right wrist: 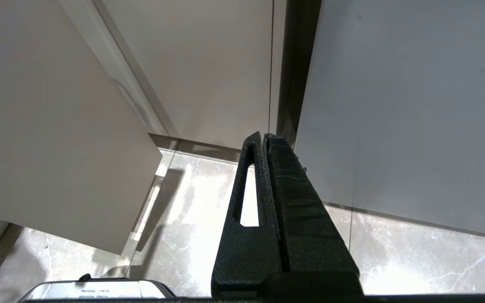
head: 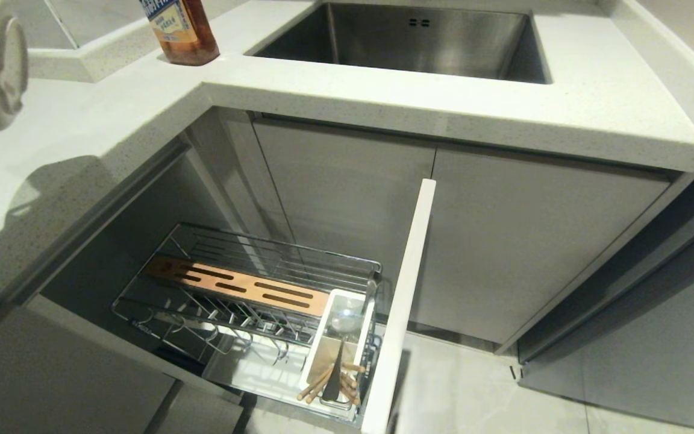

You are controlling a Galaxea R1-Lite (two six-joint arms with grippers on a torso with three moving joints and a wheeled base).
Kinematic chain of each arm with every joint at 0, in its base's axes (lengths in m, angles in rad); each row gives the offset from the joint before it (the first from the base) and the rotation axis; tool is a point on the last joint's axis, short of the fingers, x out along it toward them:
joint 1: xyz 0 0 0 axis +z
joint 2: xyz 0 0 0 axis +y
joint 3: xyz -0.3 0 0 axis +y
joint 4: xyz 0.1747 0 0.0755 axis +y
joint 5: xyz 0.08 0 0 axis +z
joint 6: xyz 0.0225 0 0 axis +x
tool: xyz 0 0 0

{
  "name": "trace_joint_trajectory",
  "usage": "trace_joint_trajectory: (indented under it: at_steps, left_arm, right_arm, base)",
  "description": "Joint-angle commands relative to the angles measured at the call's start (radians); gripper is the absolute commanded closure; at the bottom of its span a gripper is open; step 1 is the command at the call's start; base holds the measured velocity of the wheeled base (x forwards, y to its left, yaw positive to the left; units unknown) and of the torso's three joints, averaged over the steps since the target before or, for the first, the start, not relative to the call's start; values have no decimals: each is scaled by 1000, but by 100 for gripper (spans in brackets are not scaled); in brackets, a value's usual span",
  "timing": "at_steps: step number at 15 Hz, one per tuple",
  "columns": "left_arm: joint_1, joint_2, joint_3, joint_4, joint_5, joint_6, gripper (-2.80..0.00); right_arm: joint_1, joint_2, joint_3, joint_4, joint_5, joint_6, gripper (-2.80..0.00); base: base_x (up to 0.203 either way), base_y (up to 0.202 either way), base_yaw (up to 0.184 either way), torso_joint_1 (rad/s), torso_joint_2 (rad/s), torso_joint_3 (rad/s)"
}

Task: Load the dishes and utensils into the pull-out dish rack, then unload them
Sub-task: Pick up the bowl and place it in the cupboard

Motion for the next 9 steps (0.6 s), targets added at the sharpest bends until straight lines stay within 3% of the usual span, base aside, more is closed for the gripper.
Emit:
trace_joint_trajectory:
  at_steps: [1,4,9]
  left_arm:
    - [-49,11,25,1,3,-47,0]
    - [-116,50,91,-54,6,-132,0]
    - [-119,134,262,-249,17,-217,0]
  right_arm:
    - [0,0,0,0,0,0,0]
    - [0,0,0,0,0,0,0]
    - [0,0,0,0,0,0,0]
  base:
    - [0,0,0,0,0,0]
    - [0,0,0,0,0,0]
    - [0,0,0,0,0,0]
